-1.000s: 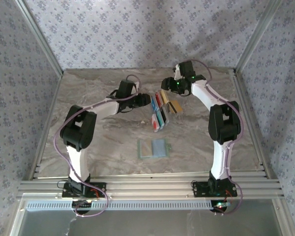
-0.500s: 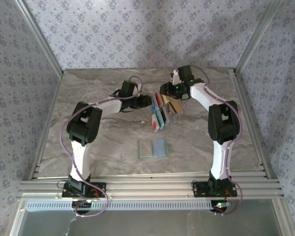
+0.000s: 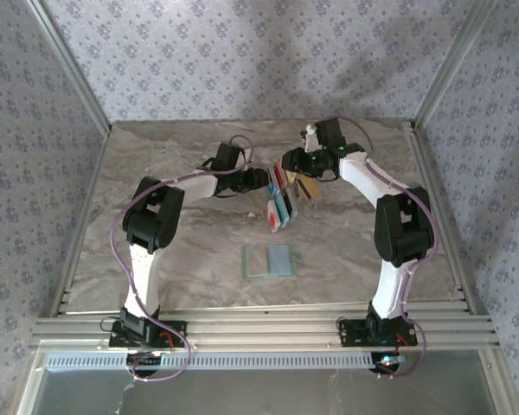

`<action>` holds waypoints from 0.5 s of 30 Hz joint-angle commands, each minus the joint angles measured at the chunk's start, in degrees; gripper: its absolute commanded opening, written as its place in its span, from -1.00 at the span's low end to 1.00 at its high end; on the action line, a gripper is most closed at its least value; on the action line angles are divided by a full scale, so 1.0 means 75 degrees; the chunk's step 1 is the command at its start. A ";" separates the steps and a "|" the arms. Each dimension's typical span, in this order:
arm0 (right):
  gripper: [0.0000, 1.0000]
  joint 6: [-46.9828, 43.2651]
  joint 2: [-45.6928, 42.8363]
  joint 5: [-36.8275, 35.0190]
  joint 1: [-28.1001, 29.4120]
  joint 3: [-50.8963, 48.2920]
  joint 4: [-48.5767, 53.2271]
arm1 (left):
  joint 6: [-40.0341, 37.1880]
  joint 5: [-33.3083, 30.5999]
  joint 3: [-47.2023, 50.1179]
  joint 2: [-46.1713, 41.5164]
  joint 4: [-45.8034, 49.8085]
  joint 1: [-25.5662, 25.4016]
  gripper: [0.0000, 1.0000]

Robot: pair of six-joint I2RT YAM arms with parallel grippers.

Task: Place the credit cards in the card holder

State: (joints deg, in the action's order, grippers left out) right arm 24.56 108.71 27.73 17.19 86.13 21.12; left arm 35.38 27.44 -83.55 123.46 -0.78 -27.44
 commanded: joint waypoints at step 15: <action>-0.54 0.0104 -0.0279 -0.0293 -0.0065 -0.0163 -0.0024 | -0.0205 -0.0050 -0.0274 0.0168 0.0262 -0.0089 -0.15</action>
State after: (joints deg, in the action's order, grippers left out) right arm 25.23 108.62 26.46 17.10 85.32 20.78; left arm 34.96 27.22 -83.92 123.76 0.03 -27.53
